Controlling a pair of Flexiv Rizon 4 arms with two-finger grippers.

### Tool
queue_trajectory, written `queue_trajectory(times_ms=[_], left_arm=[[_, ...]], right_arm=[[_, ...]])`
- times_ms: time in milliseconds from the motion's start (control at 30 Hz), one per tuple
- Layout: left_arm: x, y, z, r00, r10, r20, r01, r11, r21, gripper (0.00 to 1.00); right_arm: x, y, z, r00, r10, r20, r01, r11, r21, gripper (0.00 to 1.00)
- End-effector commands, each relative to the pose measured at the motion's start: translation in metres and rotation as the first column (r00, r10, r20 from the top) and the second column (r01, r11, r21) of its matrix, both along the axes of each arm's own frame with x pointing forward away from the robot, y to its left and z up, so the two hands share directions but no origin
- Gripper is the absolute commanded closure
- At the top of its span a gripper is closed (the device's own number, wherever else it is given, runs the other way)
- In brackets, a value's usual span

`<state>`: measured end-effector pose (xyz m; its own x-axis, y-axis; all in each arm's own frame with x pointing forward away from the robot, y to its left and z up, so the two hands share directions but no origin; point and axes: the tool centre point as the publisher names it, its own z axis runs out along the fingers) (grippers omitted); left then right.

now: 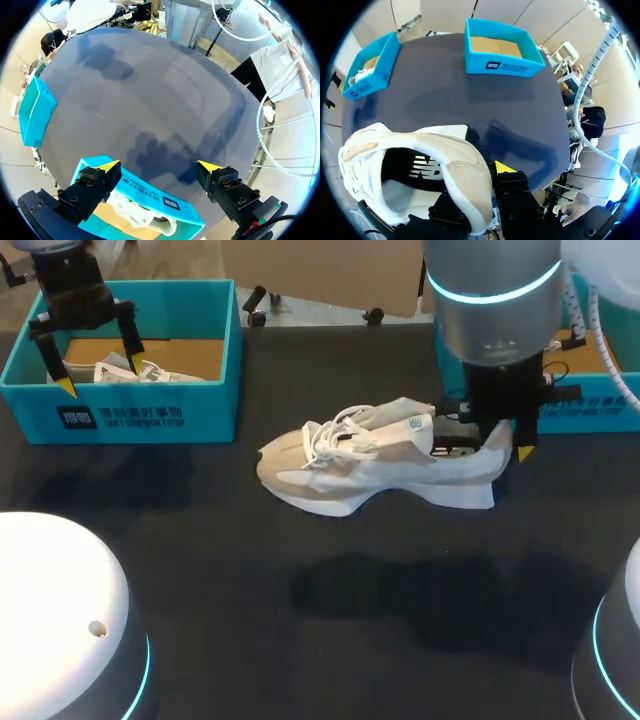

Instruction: Take the shoe out of the shoebox, open the shoe tongue, remove and reinsert the insole, then place the shoe into the shoebox

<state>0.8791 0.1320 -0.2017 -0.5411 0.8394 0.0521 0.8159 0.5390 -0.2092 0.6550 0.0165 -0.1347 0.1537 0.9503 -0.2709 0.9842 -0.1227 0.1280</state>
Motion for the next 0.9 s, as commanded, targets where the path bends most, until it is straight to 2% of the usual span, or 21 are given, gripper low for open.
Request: queue_trajectory(times_ms=[33, 467, 633, 900], left_arm=[[0.000, 0.000, -0.001, 1.000, -0.001, 0.001, 0.001, 1.000, 0.001, 0.00], [0.000, 0.000, -0.001, 1.000, -0.001, 0.001, 0.001, 1.000, 0.001, 0.00], [0.000, 0.000, -0.001, 1.000, -0.001, 0.001, 0.001, 1.000, 0.001, 0.00], [0.000, 0.000, -0.001, 1.000, -0.001, 0.001, 0.001, 1.000, 0.001, 0.00]], right_arm=[[0.000, -0.002, 0.000, 1.000, 0.001, 0.001, -0.001, 1.000, 0.006, 1.00], [0.000, -0.002, 0.000, 1.000, 0.001, 0.001, -0.001, 1.000, 0.006, 1.00], [0.007, 0.008, -0.037, 0.999, 0.003, 0.032, -0.004, 0.999, 0.033, 1.00], [0.015, 0.017, -0.078, 0.999, 0.019, 0.045, -0.021, 0.999, 0.037, 1.00]])
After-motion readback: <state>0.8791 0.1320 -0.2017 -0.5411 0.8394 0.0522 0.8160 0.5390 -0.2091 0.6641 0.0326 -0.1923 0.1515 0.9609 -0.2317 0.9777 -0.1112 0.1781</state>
